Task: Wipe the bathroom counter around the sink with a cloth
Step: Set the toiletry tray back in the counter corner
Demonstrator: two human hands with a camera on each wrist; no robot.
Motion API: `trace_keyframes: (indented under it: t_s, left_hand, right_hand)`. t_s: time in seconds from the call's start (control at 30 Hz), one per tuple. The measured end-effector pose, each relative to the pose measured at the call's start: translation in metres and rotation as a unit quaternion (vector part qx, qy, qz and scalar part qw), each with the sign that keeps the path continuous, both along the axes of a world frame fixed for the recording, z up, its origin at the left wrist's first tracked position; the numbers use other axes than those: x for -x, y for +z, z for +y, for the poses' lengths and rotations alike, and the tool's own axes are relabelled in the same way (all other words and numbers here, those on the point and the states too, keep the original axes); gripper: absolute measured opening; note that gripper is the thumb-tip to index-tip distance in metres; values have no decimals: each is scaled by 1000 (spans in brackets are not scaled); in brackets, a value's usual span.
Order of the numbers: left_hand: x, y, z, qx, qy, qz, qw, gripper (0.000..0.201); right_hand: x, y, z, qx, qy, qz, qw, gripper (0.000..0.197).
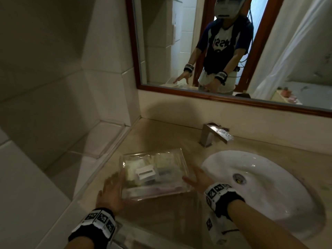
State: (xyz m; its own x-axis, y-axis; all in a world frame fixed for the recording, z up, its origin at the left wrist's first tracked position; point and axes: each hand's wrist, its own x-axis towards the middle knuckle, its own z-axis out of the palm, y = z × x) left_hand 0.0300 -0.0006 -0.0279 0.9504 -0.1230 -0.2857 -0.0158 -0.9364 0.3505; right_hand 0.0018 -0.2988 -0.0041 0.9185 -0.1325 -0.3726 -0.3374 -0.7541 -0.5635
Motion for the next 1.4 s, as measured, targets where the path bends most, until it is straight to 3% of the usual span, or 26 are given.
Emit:
trace_keyframes:
  t_s: [0.07, 0.23, 0.37, 0.5, 0.57, 0.63, 0.77, 1.0, 1.13, 1.4]
  left_hand:
    - [-8, -3, 6, 22, -30, 0, 999, 115]
    - [-20, -3, 6, 76, -58, 28, 995, 122]
    - [-29, -5, 0, 98, -53, 46, 993, 127]
    - [-35, -10, -5, 126, -10, 64, 990, 134]
    - [-36, -9, -6, 128, -20, 88, 988, 145]
    - [-37, -7, -6, 105, -52, 104, 988, 156]
    - [-42, -16, -7, 67, -72, 90, 991, 139]
    - [-68, -18, -4, 92, -98, 70, 988, 131]
    - [-105, -8, -12, 123, -116, 61, 984, 127]
    - [-197, 21, -38, 91, -165, 91, 978, 124]
  right_hand:
    - [-8, -13, 2, 17, -21, 8, 1000, 103]
    - [-19, -21, 11, 59, 2, 20, 998, 87]
    - [-22, -18, 20, 80, 18, 36, 996, 92]
    - [-18, -23, 25, 15, 31, 17, 999, 105]
    - [-21, -24, 23, 2, 22, 11, 1000, 115]
    - [-28, -26, 24, 12, 25, 6, 1000, 109]
    - [-42, -31, 27, 34, 22, -10, 999, 102]
    - [-66, -37, 21, -44, -23, -13, 999, 98]
    - [-91, -28, 7, -64, -43, -31, 997, 95]
    - [-153, -17, -12, -120, -88, -64, 987, 91]
